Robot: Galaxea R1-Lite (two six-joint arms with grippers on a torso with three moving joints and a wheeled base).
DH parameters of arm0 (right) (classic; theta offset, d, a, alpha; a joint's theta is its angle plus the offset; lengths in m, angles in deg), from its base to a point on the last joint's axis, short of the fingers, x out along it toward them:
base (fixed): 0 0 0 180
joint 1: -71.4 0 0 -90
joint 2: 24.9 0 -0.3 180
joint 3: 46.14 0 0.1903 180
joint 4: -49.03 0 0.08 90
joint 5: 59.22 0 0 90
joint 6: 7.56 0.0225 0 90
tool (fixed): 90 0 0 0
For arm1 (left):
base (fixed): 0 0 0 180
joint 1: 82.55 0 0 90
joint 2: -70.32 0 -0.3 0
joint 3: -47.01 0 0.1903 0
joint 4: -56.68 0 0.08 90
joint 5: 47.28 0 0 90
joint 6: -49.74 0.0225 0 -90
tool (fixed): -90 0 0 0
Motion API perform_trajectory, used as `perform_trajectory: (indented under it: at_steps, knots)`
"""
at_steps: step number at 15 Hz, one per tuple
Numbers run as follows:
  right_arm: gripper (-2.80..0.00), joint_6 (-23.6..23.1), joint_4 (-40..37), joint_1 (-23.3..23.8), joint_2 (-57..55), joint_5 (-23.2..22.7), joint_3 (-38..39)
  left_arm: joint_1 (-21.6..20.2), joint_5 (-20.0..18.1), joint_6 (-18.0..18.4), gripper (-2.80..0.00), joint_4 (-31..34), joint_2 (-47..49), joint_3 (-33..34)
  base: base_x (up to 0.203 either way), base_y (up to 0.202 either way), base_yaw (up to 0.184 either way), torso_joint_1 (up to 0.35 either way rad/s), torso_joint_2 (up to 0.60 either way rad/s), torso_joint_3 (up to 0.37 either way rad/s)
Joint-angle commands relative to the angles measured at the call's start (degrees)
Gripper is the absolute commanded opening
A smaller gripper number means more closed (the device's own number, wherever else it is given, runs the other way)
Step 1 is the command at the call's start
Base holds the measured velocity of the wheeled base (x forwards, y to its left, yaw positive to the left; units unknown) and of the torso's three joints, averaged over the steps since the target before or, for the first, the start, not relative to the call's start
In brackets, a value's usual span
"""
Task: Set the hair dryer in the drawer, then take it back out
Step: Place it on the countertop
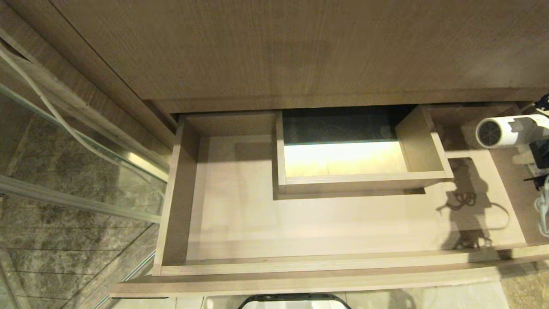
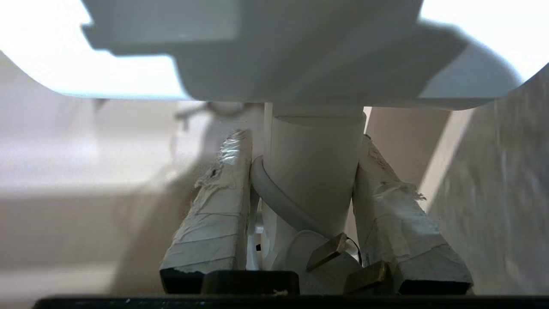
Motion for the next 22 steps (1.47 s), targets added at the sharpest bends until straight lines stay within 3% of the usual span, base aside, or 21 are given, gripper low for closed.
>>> perform_trajectory:
  at_steps: [1,5,9,14,22]
  knots:
    - [-2.80,-1.1,-1.5,0.5,11.5,-0.3,4.0,0.0,0.0,0.0,-2.80,0.0,0.0,0.1,0.000,0.000,0.000,0.000,0.00,0.000]
    - [-2.80,-1.9,-1.1,0.3,26.0,-0.3,6.4,0.0,0.0,0.0,-2.80,0.0,0.0,0.0,0.000,0.000,0.000,0.000,0.00,0.000]
    - [-2.80,-4.6,-0.1,0.3,39.2,-0.2,15.9,0.0,0.0,0.0,-2.80,0.0,0.0,0.1,0.000,0.000,0.000,0.000,0.00,0.000]
    - [-2.80,-5.3,8.2,0.6,44.9,-0.2,17.6,0.0,0.0,0.0,-2.80,0.0,0.0,0.0,0.000,0.000,0.000,0.100,-0.18,-0.067]
    - [-2.80,-5.3,13.8,0.9,50.4,-0.2,17.7,0.0,0.0,0.0,-2.80,0.0,0.0,0.0,0.000,0.000,0.000,0.191,-0.47,-0.208]
